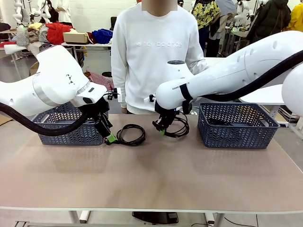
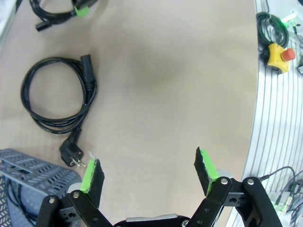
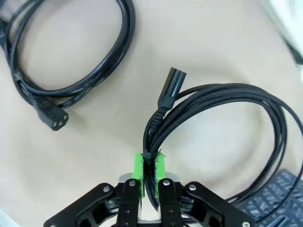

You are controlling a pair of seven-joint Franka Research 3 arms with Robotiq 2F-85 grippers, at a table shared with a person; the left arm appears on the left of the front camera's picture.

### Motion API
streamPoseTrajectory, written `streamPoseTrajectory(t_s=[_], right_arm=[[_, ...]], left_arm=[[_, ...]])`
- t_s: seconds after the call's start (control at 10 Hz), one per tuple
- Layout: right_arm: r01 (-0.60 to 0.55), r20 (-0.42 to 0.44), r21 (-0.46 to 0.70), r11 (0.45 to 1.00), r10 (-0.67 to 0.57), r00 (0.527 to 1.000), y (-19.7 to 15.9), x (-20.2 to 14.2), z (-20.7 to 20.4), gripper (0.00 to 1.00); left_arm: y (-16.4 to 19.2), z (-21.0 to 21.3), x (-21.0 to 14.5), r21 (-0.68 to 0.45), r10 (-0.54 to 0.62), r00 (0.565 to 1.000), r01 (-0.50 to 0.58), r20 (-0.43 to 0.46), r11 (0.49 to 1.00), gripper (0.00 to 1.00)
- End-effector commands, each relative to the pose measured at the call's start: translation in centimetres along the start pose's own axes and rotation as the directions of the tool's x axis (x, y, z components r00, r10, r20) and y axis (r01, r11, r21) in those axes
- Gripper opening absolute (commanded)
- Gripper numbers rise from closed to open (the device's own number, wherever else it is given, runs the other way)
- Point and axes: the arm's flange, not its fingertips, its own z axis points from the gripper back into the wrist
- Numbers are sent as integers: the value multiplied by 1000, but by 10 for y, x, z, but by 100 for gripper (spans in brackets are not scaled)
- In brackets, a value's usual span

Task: Organize the cables according to human instructions.
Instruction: Pick up a bundle of cables and place it in the basket indicated by the human.

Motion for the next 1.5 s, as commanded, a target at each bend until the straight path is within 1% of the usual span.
streamPoseTrajectory(t_s=[0.0,0.1,0.3,0.4,0.6,0.8,0.9,1.1,1.4], right_arm=[[-87,-6,-51,995,86,996,10,-8,30,0],[-172,-15,-29,985,172,985,10,-9,48,0],[-362,-44,47,931,364,930,10,-15,83,0],[-435,-67,66,898,439,896,8,-20,96,0],[-522,-119,84,849,529,840,-7,-34,123,0],[-557,-147,85,826,563,813,-24,-52,140,0],[-556,-158,72,828,560,813,-34,-63,147,0],[-548,-148,87,832,555,819,-61,-87,156,0],[-500,-124,78,863,506,854,-94,-119,161,0]], left_arm=[[-1,1,-1,4,2,1000,-2,-1,1000,100],[-1,1,-1,4,2,1000,-2,-1,1000,100],[-1,1,-1,4,2,1000,-2,-1,1000,100],[-1,1,-1,4,2,1000,-2,-1,1000,100],[-1,1,-1,4,2,1000,-2,-1,1000,100],[-1,1,-1,4,2,1000,-2,-1,1000,100],[-1,1,-1,4,2,1000,-2,-1,1000,100],[-1,1,-1,4,2,1000,-2,-1,1000,100],[-1,1,-1,4,2,1000,-2,-1,1000,100]])
